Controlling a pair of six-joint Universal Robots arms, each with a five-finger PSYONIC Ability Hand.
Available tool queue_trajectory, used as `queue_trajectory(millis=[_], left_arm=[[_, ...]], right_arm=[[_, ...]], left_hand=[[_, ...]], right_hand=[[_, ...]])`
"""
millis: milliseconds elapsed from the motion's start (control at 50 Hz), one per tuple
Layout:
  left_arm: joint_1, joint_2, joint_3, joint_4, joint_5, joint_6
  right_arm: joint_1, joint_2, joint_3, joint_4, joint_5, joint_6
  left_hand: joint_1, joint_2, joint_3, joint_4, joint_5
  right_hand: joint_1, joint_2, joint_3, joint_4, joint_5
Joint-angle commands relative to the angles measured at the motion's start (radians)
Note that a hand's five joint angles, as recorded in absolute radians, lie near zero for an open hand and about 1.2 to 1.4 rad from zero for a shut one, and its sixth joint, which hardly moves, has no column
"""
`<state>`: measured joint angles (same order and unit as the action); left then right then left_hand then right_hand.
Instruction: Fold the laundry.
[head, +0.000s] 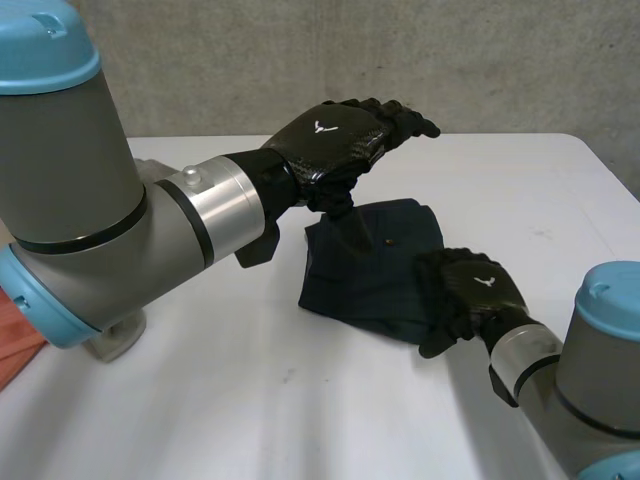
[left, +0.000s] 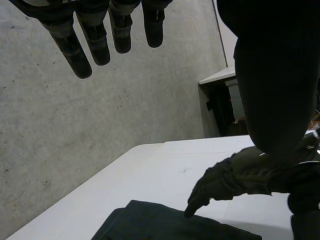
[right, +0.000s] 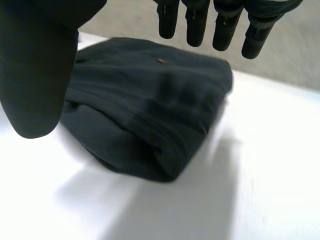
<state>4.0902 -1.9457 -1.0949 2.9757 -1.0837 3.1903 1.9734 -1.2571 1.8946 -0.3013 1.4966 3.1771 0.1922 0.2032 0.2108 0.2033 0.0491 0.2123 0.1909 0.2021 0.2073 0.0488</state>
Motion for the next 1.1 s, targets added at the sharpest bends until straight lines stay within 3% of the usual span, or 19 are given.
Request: queue_trajectory(millis=[20,520,580,600,760,900,980,1100], left_arm=[[-0.008,0.007,-0.007,0.006,-0.001,0.0],[0.001,0.028,-0.059,0.071,-0.008,-0.004],[0.001,0.03,-0.066,0.072,-0.008,-0.01],[0.001,0.033,-0.069,0.074,-0.008,-0.01],[0.003,0.045,-0.083,0.095,-0.01,-0.01],[0.006,0.065,-0.091,0.114,-0.01,-0.01],[0.009,0.073,-0.091,0.117,-0.018,-0.015],[0.009,0.08,-0.091,0.125,-0.031,-0.03]], right_arm=[[-0.067,0.08,-0.02,-0.001,-0.029,0.138],[-0.041,0.254,-0.17,-0.073,-0.009,0.133],[-0.039,0.263,-0.187,-0.075,-0.015,0.129],[-0.041,0.263,-0.195,-0.081,-0.019,0.124],[-0.105,0.278,-0.264,-0.101,-0.036,0.077],[-0.241,0.346,-0.463,-0.091,-0.032,0.061],[-0.318,0.448,-0.658,-0.055,-0.006,0.07],[-0.421,0.672,-1.067,0.134,0.126,0.113]], left_hand=[[-0.018,-0.029,-0.036,-0.029,-0.049],[-0.018,-0.029,-0.036,-0.029,-0.049],[-0.018,-0.029,-0.036,-0.029,-0.049],[-0.018,-0.029,-0.036,-0.029,-0.049],[-0.018,-0.029,-0.036,-0.029,-0.049],[-0.018,-0.029,-0.036,-0.029,-0.049],[-0.018,-0.029,-0.036,-0.029,-0.049],[-0.018,-0.029,-0.036,-0.029,-0.049]], right_hand=[[-0.02,0.001,-0.01,-0.015,-0.031],[0.161,0.183,0.172,0.166,0.15],[1.068,1.09,1.079,1.073,1.057],[1.183,1.204,1.193,1.188,1.172],[1.184,1.205,1.194,1.189,1.173],[1.184,1.205,1.194,1.189,1.173],[1.184,1.205,1.194,1.189,1.173],[1.184,1.205,1.194,1.189,1.173]])
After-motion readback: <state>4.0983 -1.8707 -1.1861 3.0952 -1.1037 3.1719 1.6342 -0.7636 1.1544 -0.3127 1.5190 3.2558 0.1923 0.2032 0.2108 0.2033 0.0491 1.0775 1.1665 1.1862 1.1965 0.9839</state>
